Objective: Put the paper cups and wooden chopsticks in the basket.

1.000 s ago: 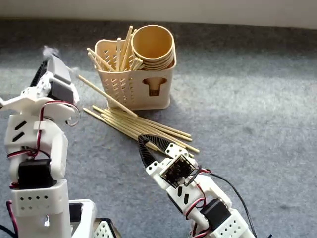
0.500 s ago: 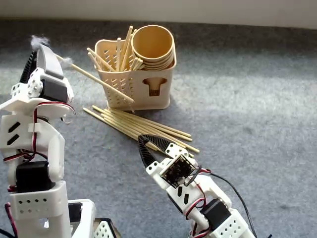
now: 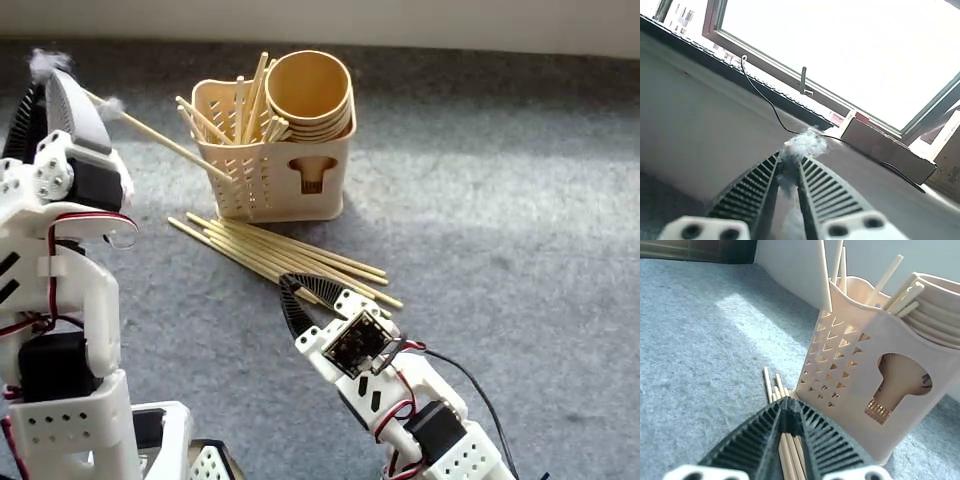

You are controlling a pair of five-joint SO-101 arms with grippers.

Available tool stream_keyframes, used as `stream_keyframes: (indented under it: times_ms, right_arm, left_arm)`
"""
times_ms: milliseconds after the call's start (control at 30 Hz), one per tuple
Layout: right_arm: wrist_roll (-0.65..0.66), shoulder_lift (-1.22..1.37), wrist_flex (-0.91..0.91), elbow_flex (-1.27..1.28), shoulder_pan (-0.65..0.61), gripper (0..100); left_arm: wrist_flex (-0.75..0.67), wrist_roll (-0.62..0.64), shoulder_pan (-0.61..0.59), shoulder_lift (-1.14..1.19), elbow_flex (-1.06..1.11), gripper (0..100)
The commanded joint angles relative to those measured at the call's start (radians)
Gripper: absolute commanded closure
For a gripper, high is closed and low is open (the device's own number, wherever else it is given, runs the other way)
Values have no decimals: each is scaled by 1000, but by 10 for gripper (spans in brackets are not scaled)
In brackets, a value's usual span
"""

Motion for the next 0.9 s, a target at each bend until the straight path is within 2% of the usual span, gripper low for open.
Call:
stream_keyframes:
  times_ms: [0,200,867]
  right_arm:
    - [9,-12,4,93,-10,993]
    - [9,-15,4,93,-10,993]
    - [11,-15,4,93,-10,993]
  left_arm:
    - [-63,-57,-2,-4,-53,995]
    - [-166,-178,-5,-2,-45,995]
    - [-190,-175,21,348,-206,995]
